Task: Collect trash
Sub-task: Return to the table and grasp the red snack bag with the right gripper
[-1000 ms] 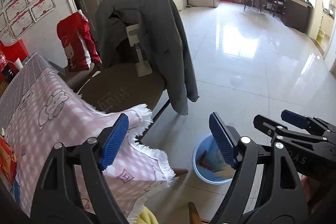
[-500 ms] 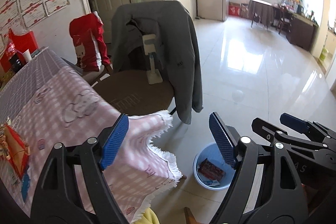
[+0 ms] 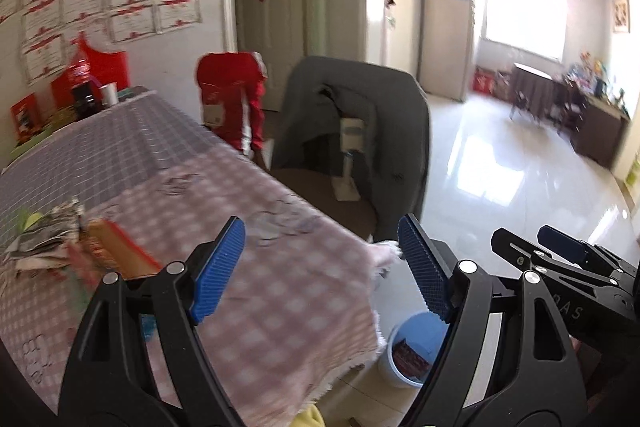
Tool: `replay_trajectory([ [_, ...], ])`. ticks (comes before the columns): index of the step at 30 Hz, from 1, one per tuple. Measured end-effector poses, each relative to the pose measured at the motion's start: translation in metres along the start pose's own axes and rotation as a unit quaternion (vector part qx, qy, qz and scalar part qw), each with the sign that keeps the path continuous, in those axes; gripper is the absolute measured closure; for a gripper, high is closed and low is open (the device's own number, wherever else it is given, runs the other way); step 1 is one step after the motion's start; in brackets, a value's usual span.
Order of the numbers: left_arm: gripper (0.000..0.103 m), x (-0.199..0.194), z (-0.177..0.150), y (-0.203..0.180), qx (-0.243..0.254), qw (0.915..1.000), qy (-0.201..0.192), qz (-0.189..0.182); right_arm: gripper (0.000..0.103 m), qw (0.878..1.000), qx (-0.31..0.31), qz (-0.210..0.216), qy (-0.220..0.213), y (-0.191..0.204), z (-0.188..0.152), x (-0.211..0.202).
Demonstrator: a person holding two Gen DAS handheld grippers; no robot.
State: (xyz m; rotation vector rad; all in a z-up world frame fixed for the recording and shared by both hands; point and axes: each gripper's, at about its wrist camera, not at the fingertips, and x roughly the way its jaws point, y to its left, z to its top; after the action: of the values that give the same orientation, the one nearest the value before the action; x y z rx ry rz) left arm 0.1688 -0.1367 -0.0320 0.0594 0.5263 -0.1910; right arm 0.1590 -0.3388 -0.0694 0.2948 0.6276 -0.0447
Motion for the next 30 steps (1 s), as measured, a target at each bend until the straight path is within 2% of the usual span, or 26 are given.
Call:
replay_trajectory([
  [11,0.025,-0.05,-0.014,0.097,-0.061,0.9938,-0.02,0.091,0.03,0.993,-0.069,0.097,-0.007,0.113,-0.004,-0.013],
  [15,0.025,-0.063,-0.023,0.133,-0.089,0.9891,-0.015,0.116,0.03,0.987,-0.095,0.129,0.009,0.153,-0.011,-0.008],
  [22,0.025,-0.082,-0.045,0.194,-0.135,0.9755,0.0,0.174,0.022,0.976,-0.13,0.17,0.052,0.214,-0.029,0.012],
  [30,0.025,-0.089,-0.08,0.247,-0.172,0.9623,0.035,0.207,0.02,0.963,-0.157,0.184,0.117,0.258,-0.068,0.037],
])
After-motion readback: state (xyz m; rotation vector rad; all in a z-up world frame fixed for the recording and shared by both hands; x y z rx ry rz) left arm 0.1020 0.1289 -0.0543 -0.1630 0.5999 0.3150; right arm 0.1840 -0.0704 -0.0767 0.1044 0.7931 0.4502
